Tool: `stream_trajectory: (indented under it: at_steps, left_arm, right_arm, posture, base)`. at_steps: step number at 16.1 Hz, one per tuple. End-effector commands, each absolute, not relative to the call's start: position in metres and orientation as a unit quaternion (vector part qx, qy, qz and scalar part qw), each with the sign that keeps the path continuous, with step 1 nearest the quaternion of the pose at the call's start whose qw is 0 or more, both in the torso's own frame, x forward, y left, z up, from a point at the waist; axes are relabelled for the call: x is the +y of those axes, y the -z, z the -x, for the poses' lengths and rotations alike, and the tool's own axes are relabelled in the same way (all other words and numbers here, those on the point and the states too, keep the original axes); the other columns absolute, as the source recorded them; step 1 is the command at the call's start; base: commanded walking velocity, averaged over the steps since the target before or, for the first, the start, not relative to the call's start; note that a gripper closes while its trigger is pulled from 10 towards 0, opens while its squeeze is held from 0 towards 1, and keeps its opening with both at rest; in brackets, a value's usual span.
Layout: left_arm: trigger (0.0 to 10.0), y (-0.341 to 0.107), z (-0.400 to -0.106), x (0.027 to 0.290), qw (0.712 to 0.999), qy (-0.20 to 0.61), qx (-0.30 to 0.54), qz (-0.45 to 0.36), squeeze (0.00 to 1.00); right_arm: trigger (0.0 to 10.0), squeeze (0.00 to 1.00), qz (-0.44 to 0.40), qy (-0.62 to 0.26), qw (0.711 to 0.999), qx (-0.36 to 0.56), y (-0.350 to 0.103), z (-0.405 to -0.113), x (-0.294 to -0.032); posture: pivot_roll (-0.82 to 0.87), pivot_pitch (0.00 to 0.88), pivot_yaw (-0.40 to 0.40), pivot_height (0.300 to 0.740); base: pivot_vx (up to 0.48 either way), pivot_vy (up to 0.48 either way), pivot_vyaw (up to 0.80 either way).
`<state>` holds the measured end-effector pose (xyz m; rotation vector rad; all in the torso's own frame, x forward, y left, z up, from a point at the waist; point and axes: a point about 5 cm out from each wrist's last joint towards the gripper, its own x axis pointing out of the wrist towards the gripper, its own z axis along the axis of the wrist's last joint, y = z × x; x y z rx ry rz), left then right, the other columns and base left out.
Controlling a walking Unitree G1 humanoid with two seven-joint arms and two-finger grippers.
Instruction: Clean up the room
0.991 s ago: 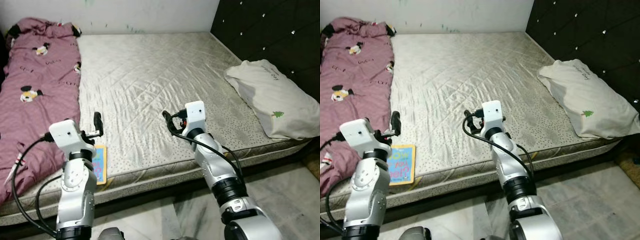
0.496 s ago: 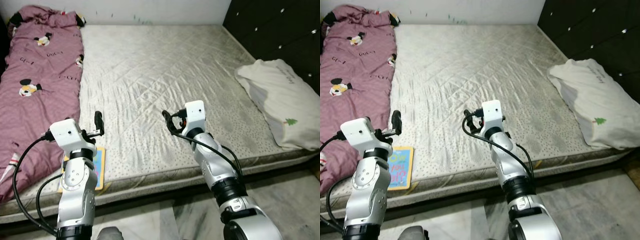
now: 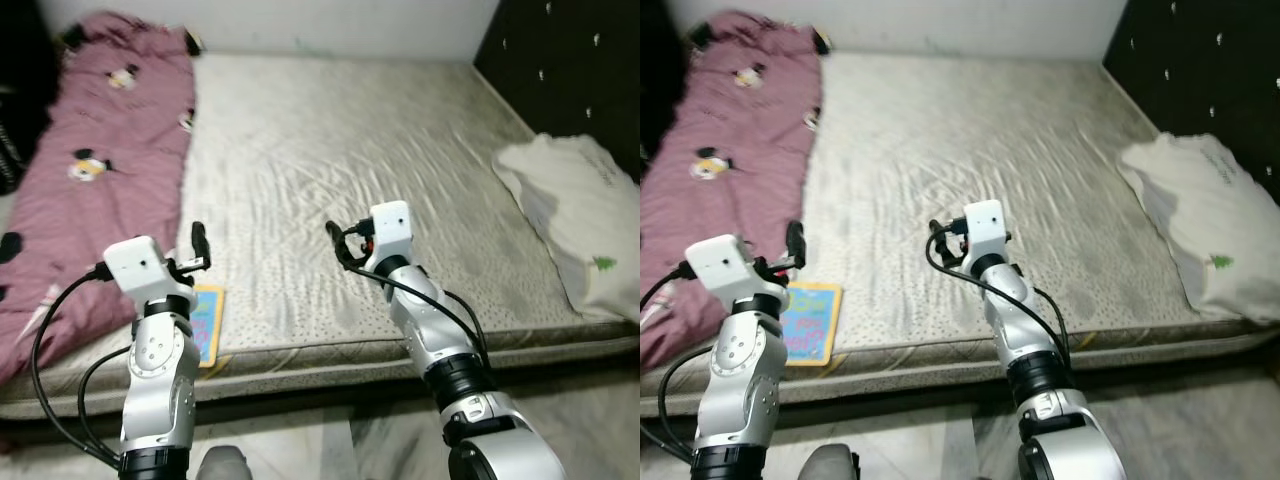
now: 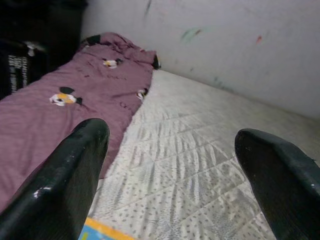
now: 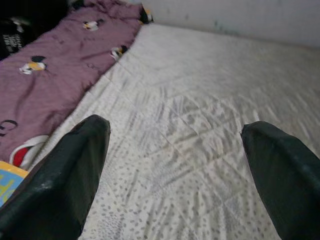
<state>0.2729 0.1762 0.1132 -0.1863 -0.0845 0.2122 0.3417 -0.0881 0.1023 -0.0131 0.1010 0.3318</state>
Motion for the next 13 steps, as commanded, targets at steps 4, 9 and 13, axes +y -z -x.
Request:
stream_trajectory:
  at_steps: [4,9,13]
  left_arm:
    - [10.0,-0.111,-0.2742,0.1742,0.99,-0.104,-0.034,0.089,0.0]
    - [10.0,-0.1118,-0.2741,0.173,0.99,-0.097,-0.038,0.09,0.0]
    - [10.0,-0.1116,-0.2741,0.1732,0.99,-0.097,-0.037,0.093,0.0]
  right_arm:
    - [10.0,0.0,0.007,-0.165,0.985,0.055,-0.1018,-0.3428,-0.0883]
    - [10.0,0.0,0.01,-0.168,0.984,0.058,-0.1004,-0.3428,-0.0874]
    - [10.0,0.0,0.005,-0.165,0.984,0.069,-0.0981,-0.3434,-0.0879]
  posture:
    - [0.11,0.009,-0.084,0.74]
    - [0.1,0.007,-0.084,0.74]
    - [0.11,0.008,-0.084,0.74]
  base:
    - [0.0,0.0,0.4]
    - [0.0,0.0,0.0]
    - [0.0,0.0,-0.2]
